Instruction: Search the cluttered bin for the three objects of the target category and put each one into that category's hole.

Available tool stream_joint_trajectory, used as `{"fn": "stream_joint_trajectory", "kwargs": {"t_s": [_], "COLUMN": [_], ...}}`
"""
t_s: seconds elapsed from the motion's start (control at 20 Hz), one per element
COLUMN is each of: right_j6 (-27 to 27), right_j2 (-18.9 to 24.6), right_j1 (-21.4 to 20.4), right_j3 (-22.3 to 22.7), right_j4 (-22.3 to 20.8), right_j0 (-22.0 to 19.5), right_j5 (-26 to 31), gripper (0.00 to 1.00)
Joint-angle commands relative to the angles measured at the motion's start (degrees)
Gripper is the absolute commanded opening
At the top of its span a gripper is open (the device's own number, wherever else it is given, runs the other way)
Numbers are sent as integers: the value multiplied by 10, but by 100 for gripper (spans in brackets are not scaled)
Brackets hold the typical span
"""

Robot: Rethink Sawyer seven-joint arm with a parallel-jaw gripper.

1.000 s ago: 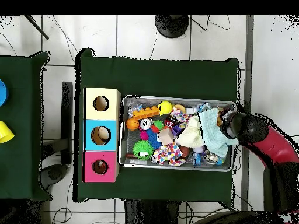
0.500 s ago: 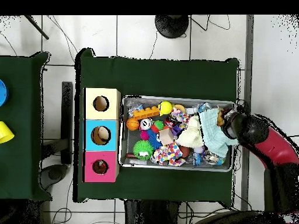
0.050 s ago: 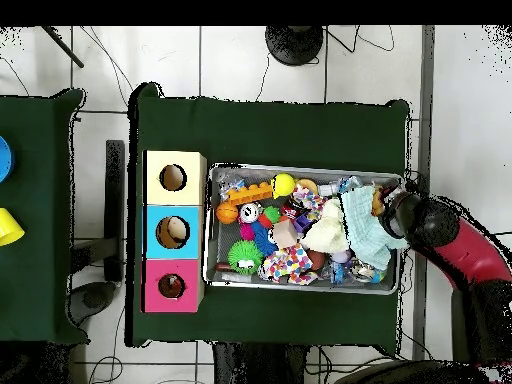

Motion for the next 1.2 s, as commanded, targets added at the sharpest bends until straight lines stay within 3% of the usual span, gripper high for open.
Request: {"fn": "stream_joint_trajectory", "kwargs": {"t_s": [0.05,0.65,1.2], "right_j6": [11,18,10], "right_j2": [42,40,60], "right_j1": [16,14,44], "right_j3": [61,85,77], "right_j4": [-40,-39,-54], "right_j0": [6,8,-11], "right_j5": [-40,-64,-89], "gripper": [100,100,100]}}
